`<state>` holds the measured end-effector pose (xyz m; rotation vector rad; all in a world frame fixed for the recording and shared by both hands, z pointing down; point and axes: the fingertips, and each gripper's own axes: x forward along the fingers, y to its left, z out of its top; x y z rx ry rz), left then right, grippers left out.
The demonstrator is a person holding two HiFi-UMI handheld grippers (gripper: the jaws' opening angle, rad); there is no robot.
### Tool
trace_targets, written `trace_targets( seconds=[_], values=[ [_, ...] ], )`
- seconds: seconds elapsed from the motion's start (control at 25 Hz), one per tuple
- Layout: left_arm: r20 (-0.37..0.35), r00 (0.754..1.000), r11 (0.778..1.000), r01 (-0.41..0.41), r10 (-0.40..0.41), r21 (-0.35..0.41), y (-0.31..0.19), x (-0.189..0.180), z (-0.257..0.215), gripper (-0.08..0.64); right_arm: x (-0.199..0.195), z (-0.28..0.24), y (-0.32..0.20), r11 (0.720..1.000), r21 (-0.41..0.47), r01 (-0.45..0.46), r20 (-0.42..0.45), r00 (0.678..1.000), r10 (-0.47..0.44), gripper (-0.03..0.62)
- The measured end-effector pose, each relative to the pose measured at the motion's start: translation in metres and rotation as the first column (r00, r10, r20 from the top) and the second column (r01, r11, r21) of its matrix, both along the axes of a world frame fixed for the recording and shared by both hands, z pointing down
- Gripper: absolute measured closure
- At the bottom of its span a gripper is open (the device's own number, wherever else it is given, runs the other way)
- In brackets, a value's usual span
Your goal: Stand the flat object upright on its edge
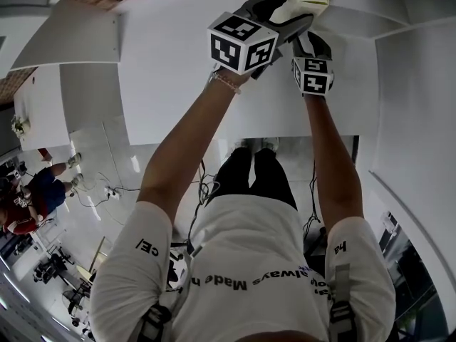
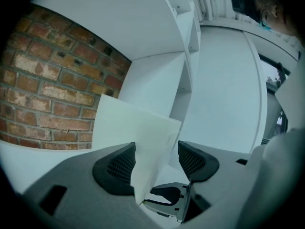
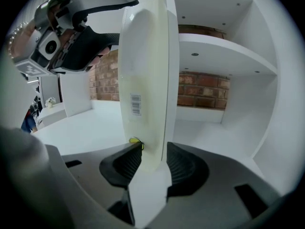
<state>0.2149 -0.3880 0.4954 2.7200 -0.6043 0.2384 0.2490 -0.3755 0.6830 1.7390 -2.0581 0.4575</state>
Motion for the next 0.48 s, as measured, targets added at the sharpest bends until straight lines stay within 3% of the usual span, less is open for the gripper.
trace_targets(
  seconds=[0.48],
  values=[
    [0.022,1.0,1.0,-0.003,0.003,0.014,-0.02,0.001,-0.001,0.287,0.002,-0.004,-0.018,1.0,-0.028,0.0,-0.039,0.999,-0.001,0.43]
  ],
)
